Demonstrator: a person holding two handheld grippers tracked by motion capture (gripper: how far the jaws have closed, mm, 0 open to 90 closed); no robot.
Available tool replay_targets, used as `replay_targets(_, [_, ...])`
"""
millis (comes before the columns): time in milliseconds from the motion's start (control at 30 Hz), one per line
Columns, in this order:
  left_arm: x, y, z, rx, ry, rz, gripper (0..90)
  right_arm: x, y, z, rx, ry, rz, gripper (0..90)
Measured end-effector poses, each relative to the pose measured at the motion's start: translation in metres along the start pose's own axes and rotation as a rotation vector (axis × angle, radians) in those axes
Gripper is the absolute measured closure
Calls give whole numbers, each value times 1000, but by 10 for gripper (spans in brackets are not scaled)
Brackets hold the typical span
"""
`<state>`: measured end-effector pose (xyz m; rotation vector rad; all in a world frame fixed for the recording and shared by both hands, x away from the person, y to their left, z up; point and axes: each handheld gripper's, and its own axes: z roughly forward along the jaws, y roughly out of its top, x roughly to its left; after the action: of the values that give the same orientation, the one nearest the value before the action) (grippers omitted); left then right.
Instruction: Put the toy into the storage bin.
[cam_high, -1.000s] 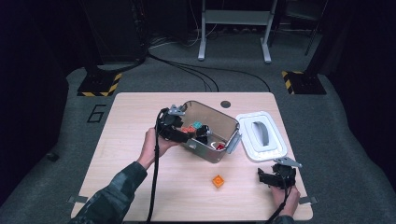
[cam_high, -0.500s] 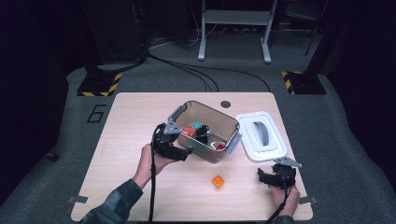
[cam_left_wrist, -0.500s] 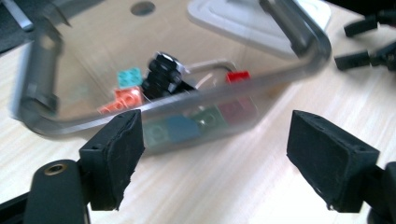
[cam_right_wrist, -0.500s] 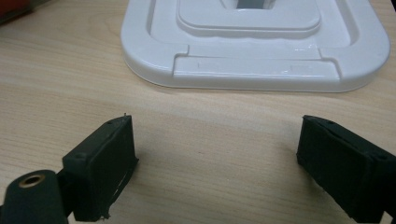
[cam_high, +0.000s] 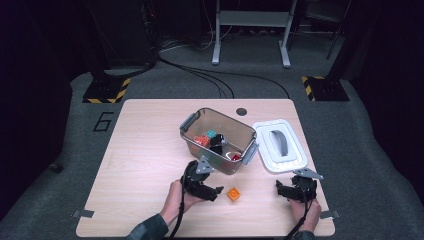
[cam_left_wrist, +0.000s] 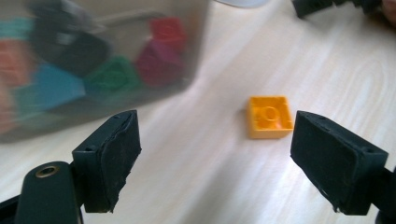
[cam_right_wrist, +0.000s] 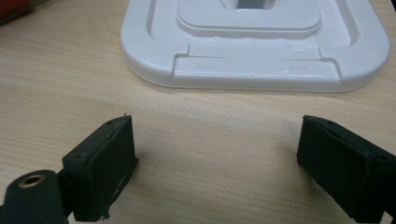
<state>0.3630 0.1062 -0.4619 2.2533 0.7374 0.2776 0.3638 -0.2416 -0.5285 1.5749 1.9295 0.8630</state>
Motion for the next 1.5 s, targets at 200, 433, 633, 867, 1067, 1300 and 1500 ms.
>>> replay_targets(200, [-20,-3,35,25,-32,2,184,0,0,0,-1,0,1,108])
replay_targets(433, [-31,-2,57,40,-52,15,261,-1,0,0,-1,3,1,107])
replay_targets(633, [-34,-2,64,58,-60,32,405,-1,0,0,-1,3,6,107])
replay_targets(867, [-35,-3,66,75,-82,46,582,0,0,0,-1,1,5,107])
replay_targets(1067, [-31,-4,62,56,-93,37,588,-1,0,0,-2,4,7,107])
replay_targets(1300, [-23,-3,44,25,-89,32,589,-1,0,0,-1,1,5,107])
replay_targets(1500, [-11,-3,24,13,-80,23,589,0,0,0,0,1,2,107])
